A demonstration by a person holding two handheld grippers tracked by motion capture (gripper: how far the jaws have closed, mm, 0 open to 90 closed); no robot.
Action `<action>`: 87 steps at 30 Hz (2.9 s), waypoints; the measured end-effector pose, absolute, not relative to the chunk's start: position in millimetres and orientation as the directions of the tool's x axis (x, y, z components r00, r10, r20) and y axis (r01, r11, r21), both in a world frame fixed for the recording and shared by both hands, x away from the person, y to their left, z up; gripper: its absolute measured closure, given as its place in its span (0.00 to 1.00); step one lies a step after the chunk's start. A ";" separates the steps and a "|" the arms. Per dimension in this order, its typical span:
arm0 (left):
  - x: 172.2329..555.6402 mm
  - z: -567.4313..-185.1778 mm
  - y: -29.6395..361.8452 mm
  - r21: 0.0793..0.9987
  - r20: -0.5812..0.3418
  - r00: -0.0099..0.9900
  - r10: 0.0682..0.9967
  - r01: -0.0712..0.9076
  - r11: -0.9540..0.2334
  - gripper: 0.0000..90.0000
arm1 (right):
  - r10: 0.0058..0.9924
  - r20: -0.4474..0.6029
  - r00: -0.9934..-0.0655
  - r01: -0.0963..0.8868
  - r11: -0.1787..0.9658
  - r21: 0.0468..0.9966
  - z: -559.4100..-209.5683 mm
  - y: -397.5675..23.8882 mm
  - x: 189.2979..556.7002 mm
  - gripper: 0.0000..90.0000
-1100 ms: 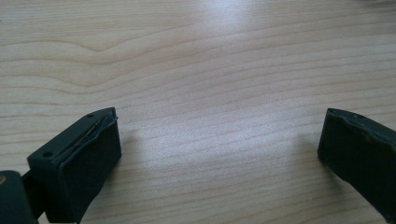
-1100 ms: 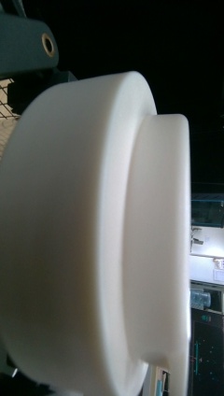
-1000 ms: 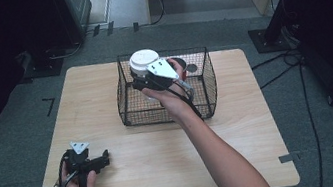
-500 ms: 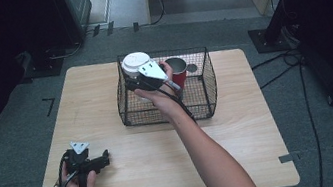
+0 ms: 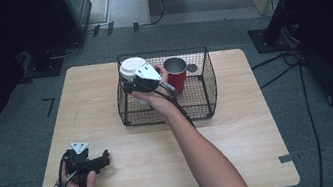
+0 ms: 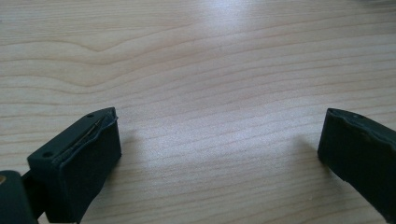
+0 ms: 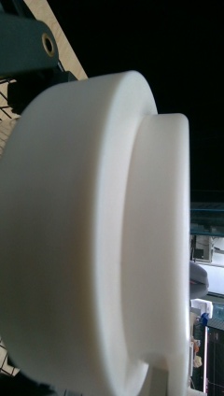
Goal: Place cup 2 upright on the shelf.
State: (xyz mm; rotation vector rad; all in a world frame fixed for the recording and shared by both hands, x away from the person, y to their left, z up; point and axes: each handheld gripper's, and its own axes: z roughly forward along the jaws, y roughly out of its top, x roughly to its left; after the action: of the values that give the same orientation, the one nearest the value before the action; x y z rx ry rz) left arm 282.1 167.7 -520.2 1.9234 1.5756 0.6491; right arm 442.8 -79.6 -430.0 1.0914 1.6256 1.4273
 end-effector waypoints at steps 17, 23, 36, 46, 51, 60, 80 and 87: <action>282.0 -520.2 167.7 0.690 0.015 0.190 0.982 0.709 -0.148 0.00 | 0.915 -0.029 -0.402 0.171 0.106 0.980 -446.0 -83.1 445.9 0.17; 282.0 -520.2 167.6 0.690 0.015 0.190 0.982 0.709 -0.148 0.00 | 0.907 -0.047 -0.418 0.172 0.130 0.977 -446.8 -85.5 446.0 0.17; 282.1 -520.3 167.6 0.691 0.015 0.189 0.982 0.708 -0.147 0.00 | 0.887 -0.043 -0.459 0.192 0.146 0.971 -445.1 -99.3 441.4 0.14; 282.1 -520.3 167.5 0.691 0.015 0.189 0.982 0.708 -0.146 0.00 | 0.867 -0.052 -0.495 0.169 0.155 0.973 -439.7 -114.3 440.7 0.02; 282.1 -520.2 167.6 0.690 0.016 0.190 0.982 0.709 -0.148 0.00 | 0.858 -0.058 -0.510 0.136 0.148 0.980 -431.7 -118.3 438.1 0.01; 282.1 -520.3 167.7 0.691 0.016 0.190 0.982 0.708 -0.148 0.00 | 0.866 -0.093 -0.492 0.087 0.156 0.984 -411.2 -119.5 430.5 0.01; 282.1 -520.3 167.6 0.690 0.015 0.190 0.982 0.708 -0.148 0.00 | 0.884 -0.086 -0.460 0.074 0.135 0.988 -395.3 -152.2 403.2 0.01; 282.1 -520.3 167.6 0.690 0.015 0.189 0.982 0.708 -0.147 0.00 | 0.888 -0.067 -0.455 0.079 0.115 0.990 -395.1 -161.2 391.6 0.01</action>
State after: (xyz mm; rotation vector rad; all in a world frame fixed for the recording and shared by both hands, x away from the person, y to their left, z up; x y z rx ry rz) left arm 282.1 167.6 -520.3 1.9216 1.5769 0.6480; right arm 391.6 -161.2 -395.1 0.9552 1.6714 1.4181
